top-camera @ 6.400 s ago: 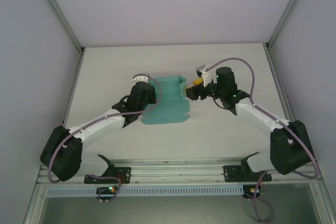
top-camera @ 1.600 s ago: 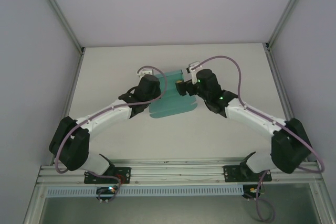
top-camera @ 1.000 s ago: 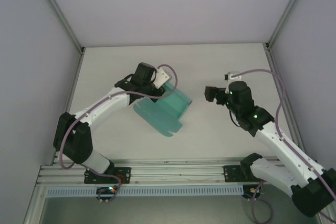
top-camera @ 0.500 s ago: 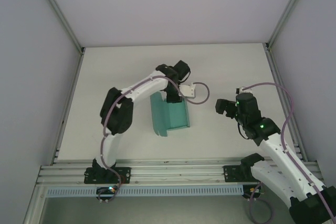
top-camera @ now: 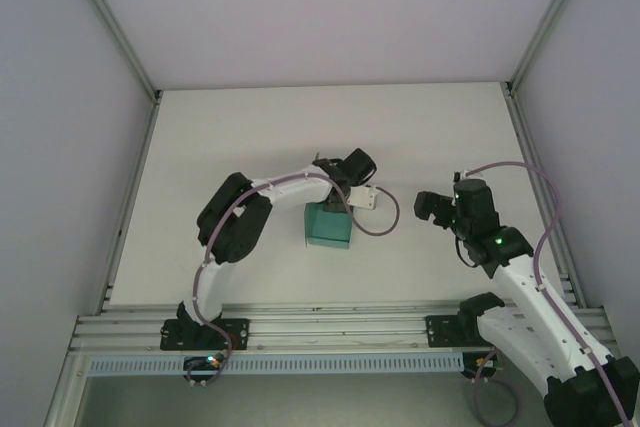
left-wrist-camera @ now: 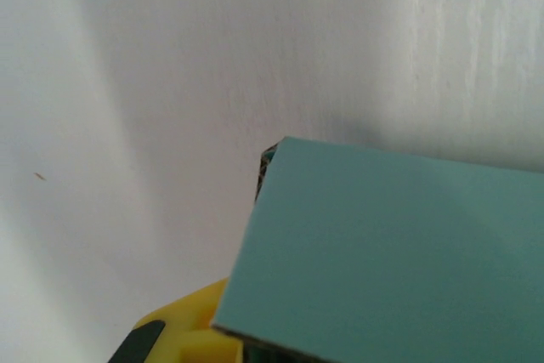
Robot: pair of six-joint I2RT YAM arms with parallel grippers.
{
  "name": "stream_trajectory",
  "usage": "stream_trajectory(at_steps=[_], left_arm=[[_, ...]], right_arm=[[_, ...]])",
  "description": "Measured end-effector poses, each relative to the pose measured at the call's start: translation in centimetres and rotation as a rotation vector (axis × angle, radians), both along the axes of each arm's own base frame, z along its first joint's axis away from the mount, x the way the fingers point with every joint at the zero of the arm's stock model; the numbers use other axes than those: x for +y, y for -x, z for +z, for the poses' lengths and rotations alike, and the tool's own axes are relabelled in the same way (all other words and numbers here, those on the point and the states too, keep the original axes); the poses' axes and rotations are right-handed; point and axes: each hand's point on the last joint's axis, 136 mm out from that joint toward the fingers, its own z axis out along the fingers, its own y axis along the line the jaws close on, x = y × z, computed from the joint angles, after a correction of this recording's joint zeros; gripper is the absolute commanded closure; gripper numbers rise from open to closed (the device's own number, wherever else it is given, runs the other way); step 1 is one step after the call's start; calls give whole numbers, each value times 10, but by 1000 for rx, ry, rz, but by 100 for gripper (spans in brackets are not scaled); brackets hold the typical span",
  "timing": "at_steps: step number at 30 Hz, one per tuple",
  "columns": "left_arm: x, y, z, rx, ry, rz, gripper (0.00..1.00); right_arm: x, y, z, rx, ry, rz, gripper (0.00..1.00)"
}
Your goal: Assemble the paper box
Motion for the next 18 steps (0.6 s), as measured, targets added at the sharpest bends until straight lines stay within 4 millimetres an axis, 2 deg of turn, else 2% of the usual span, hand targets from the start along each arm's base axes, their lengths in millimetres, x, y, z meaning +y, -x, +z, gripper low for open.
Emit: stream_trajectory(at_steps=[9,12,14,17,18], left_arm=[[-15,-21,1,-157,87,0,100],[-19,-24,1,-195,100,-19,88],[-21,-25,2,-207,103,-33,75],[-24,-26,1,-202,117,-41,68],[-24,-26,1,-196,122,-43,62]], right_arm=[[1,-3,3,-13,-27,5,0],[2,-2,4,-19,-33,9,0],[2,-2,8,-32,-39,12,0],[4,0,13,-55,-52,20,0],[4,1,14,-61,-54,22,0]])
